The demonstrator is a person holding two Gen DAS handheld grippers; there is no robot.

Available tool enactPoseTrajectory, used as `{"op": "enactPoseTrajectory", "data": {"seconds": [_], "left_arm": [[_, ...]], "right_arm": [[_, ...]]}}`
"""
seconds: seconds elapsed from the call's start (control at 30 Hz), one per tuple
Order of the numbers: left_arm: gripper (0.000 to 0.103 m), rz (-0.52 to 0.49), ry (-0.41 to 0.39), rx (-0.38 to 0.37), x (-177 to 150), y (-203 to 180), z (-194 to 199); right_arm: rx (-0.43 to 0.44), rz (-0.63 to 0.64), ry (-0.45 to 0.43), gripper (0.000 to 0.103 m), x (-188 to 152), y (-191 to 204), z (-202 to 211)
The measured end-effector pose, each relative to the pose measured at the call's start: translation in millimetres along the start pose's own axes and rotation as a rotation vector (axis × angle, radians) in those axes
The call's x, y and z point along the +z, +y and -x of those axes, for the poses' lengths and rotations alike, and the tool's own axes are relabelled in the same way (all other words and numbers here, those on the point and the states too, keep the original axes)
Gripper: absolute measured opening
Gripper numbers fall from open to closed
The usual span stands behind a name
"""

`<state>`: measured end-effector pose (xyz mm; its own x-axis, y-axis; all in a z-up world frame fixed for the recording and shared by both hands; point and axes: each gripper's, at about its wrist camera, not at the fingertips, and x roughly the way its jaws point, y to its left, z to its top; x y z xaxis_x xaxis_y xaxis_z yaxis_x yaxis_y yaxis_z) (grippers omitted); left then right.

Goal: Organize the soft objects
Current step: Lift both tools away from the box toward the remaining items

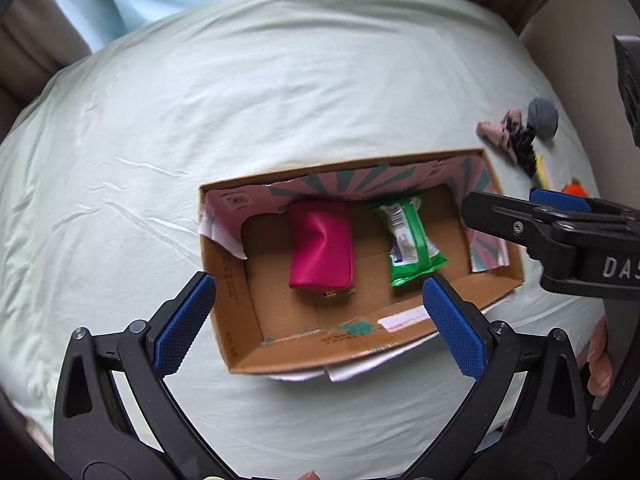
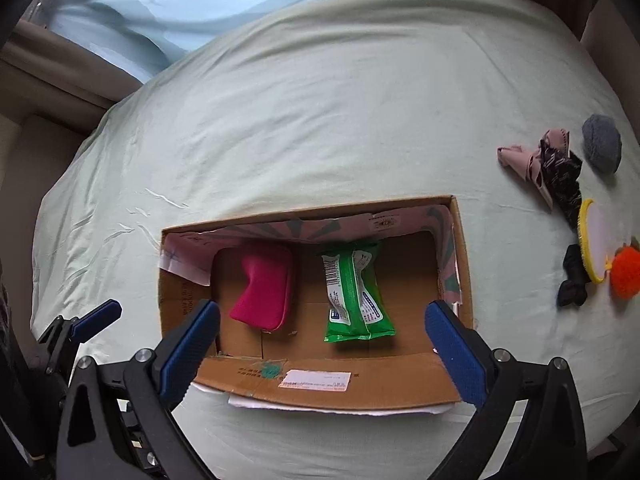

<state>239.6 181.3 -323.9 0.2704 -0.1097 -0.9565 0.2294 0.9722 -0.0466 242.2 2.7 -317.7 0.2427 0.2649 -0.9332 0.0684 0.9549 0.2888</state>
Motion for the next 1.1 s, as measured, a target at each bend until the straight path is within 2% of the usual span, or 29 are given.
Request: {"op": "enactPoseTrajectory", "data": {"seconds": [0.17, 0.37, 0.57, 0.77, 0.97, 1.1], "left_arm": [[0.103, 0.036, -0.087, 0.019, -16, -1, 51], [0.103, 0.063, -0.211, 0.050, -40, -6, 122], [0.103, 0.091, -0.334, 0.080, -63, -19, 182], [0.103, 0.090, -0.437, 0.093, -78, -44, 224], [0.103, 0.098, -0.513, 0.089, -83, -84, 247], [0.103, 0.109, -0.551, 0.078, -84, -119, 257]], "right_arm": [[0.003, 0.087, -0.106, 0.102, -13, 18, 65], [-0.043, 0.203, -0.280, 0.102, -39, 34, 147], [-0.090, 0.245, -0.431, 0.102, -70, 34, 210], [-0.116, 0.229, -0.542, 0.102, -101, 8, 254], [-0.117, 0.176, -0.603, 0.102, -123, -45, 286], [-0.150, 0.158, -0.646, 0.102, -135, -82, 303]]}}
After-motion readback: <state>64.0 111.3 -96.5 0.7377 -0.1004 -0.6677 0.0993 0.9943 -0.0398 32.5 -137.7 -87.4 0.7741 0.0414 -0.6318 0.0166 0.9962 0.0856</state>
